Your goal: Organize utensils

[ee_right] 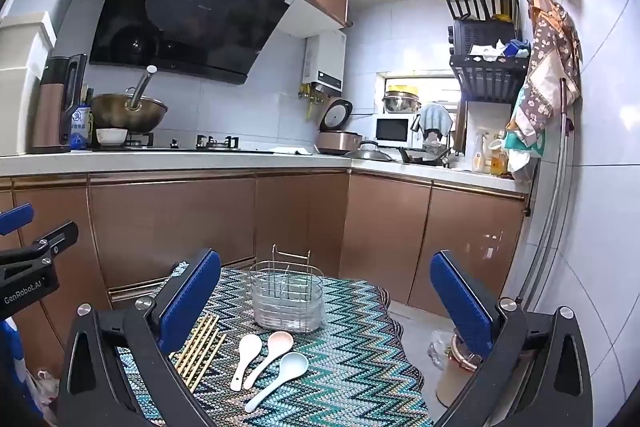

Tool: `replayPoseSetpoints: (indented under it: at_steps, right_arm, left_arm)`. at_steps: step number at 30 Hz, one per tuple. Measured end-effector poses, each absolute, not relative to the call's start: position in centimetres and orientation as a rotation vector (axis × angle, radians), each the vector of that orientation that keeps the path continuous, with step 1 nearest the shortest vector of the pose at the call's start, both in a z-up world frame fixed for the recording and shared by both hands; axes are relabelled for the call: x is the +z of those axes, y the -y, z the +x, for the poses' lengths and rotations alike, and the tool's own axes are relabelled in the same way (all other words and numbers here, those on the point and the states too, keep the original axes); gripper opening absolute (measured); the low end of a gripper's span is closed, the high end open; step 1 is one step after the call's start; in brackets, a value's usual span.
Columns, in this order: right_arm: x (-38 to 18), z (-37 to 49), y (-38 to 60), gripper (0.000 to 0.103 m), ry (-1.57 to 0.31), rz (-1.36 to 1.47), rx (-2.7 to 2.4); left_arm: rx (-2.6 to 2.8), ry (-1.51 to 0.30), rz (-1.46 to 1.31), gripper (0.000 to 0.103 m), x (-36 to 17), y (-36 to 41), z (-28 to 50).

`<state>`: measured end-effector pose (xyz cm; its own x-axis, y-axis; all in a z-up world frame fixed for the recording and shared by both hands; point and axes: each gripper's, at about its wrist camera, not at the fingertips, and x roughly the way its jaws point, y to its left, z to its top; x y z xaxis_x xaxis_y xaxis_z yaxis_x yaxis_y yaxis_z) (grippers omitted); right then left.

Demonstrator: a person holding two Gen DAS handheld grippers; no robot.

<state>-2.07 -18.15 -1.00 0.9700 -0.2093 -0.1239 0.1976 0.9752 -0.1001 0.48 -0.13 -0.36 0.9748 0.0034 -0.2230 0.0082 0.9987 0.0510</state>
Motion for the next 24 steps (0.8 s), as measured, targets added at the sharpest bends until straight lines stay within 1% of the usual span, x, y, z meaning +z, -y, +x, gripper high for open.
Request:
replayPoseSetpoints:
  at_steps: [24]
  right_arm:
    - [-1.17,-2.0,18.42,0.103,-0.129,-0.097,-0.215]
  left_arm:
    - [-0.007,-0.229,0.03,0.079,-0.48,-0.17,0.76]
